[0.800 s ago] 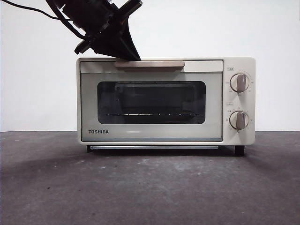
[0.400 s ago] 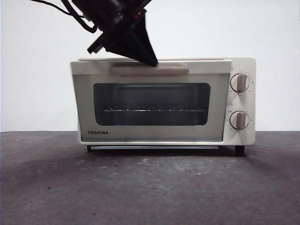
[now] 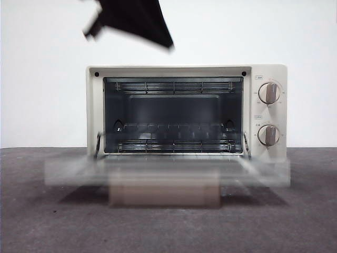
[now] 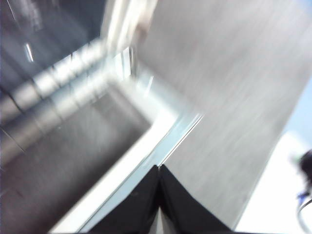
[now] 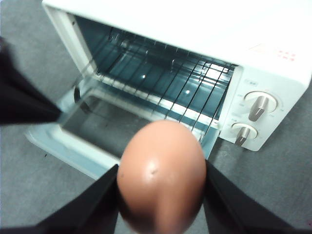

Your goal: Eggoven

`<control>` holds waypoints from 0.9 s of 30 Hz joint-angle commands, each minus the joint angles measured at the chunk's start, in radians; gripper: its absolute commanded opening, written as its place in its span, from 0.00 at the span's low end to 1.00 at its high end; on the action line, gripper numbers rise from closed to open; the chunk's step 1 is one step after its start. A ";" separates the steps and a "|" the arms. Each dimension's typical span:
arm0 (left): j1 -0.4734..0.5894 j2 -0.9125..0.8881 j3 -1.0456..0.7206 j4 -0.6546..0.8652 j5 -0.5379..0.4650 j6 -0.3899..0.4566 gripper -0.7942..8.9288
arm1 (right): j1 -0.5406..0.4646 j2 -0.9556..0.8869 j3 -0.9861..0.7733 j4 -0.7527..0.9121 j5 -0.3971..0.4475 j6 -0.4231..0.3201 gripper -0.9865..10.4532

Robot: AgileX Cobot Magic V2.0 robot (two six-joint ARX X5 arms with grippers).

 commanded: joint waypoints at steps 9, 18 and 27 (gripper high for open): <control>0.167 -0.313 -0.074 -0.052 0.003 -0.037 0.09 | -0.047 0.143 -0.054 0.200 -0.177 -0.006 0.09; 0.315 -0.533 -0.378 -0.005 0.023 -0.076 0.09 | -0.048 0.296 -0.192 0.500 -0.203 0.019 0.09; 0.367 -0.646 -0.533 0.002 0.055 -0.103 0.09 | -0.061 0.557 -0.194 0.772 -0.153 0.026 0.09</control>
